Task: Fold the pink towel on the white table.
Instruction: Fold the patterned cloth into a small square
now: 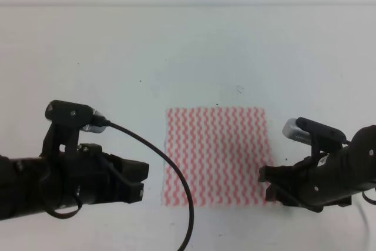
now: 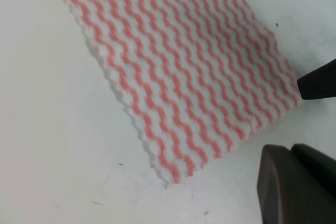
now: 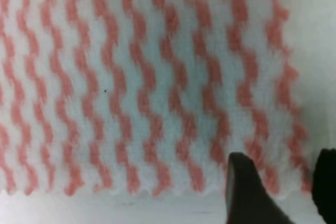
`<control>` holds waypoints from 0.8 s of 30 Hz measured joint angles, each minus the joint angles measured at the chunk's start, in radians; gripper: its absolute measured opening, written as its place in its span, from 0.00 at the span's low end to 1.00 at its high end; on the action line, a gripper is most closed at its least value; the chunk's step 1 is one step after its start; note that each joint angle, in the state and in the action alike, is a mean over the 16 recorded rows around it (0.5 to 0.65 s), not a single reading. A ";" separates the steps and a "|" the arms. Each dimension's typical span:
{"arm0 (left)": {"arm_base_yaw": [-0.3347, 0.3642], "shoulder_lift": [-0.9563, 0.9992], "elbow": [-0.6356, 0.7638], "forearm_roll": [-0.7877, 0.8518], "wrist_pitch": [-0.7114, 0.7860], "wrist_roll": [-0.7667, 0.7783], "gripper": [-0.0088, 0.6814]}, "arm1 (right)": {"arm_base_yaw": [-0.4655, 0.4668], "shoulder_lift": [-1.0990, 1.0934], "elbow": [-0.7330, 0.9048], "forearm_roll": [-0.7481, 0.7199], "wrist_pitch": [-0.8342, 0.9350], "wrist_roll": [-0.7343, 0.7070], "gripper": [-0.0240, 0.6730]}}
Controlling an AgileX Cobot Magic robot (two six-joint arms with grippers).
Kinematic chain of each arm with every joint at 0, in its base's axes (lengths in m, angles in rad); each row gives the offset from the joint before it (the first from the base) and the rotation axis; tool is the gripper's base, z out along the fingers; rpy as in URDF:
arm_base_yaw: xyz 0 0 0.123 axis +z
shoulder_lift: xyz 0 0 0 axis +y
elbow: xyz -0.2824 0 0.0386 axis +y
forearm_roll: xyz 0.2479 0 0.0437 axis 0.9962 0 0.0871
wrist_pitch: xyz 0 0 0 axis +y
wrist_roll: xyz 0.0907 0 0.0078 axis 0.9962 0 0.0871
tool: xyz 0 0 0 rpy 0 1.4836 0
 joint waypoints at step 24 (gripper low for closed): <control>0.000 0.003 -0.001 0.001 0.001 0.000 0.00 | 0.011 -0.002 -0.004 0.030 -0.028 -0.022 0.26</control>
